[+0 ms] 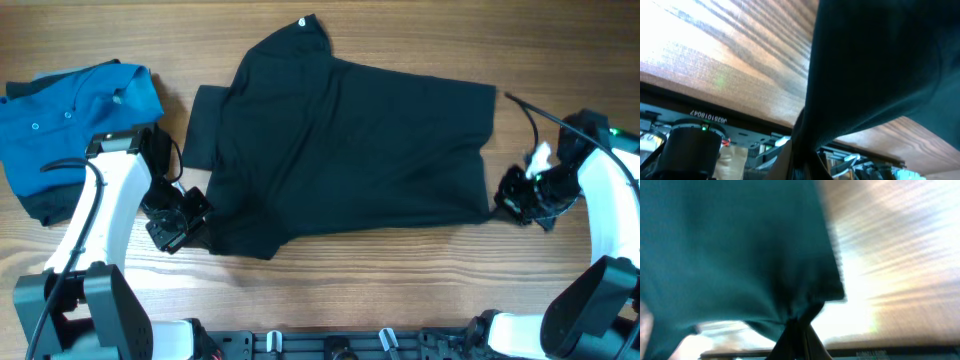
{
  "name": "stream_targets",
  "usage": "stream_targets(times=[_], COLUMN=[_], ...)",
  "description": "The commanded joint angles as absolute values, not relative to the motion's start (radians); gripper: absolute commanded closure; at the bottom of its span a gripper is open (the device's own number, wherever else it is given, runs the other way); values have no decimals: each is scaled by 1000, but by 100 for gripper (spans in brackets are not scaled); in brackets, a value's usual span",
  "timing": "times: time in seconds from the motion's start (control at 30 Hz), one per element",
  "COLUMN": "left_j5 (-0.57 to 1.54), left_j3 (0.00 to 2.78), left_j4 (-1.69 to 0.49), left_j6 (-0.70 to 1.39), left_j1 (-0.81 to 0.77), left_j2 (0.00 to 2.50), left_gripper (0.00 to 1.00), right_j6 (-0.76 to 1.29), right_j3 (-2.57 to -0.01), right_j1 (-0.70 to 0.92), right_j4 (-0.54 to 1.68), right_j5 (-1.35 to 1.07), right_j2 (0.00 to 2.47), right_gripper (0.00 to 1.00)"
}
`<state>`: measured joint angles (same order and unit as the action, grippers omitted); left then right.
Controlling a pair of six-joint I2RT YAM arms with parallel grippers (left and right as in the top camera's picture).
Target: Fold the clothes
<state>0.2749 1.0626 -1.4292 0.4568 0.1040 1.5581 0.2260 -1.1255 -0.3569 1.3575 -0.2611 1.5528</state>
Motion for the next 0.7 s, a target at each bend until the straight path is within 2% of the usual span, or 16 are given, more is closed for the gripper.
stream_targets(times=[0.0, 0.03, 0.07, 0.13, 0.17, 0.2, 0.27, 0.3, 0.37, 0.4, 0.43, 0.47, 0.5, 0.53, 0.6, 0.67], left_j5=[271, 271, 271, 271, 268, 263, 238, 234, 234, 234, 234, 234, 234, 234, 234, 235], left_j3=[1076, 1076, 1076, 1076, 1076, 1076, 1076, 1076, 1076, 1076, 1076, 1076, 1076, 1076, 1076, 1076], left_j4=[-1464, -1464, -1464, -1464, -1473, -1479, -1491, -1501, -1509, -1507, -1505, -1505, -1505, -1509, -1511, -1502], left_j6=[422, 422, 422, 422, 422, 422, 423, 422, 422, 422, 422, 422, 422, 420, 396, 397], left_j1=[109, 109, 109, 109, 109, 109, 109, 109, 109, 109, 109, 109, 109, 109, 109, 109], left_j2=[1543, 1543, 1543, 1543, 1543, 1543, 1543, 1543, 1543, 1543, 1543, 1543, 1543, 1543, 1543, 1543], left_gripper=[96, 96, 96, 96, 96, 96, 96, 96, 96, 93, 82, 64, 55, 45, 42, 45], right_j6=[396, 400, 399, 392, 392, 392, 392, 390, 302, 256, 239, 231, 237, 237, 247, 284], right_j3=[-1122, -1121, -1122, -1122, -1121, -1121, -1121, -1121, -1120, -1118, -1113, -1101, -1093, -1084, -1076, -1072], right_j1=[-358, -358, -358, -358, -358, -358, -358, -358, -358, -357, -357, -357, -357, -357, -357, -357], right_j4=[1403, 1386, 1364, 1335, 1335, 1335, 1319, 1298, 1234, 1188, 1146, 1072, 1003, 893, 722, 590], right_j5=[-20, -31, -39, -57, -60, -60, -60, -70, -157, -215, -253, -304, -327, -356, -365, -365], right_j2=[1544, 1545, 1545, 1547, 1547, 1547, 1547, 1547, 1547, 1547, 1547, 1547, 1548, 1549, 1562, 1591], right_gripper=[78, 42, 39, 40, 37, 28, 25, 25, 36, 38, 38, 41, 44, 54, 68, 77])
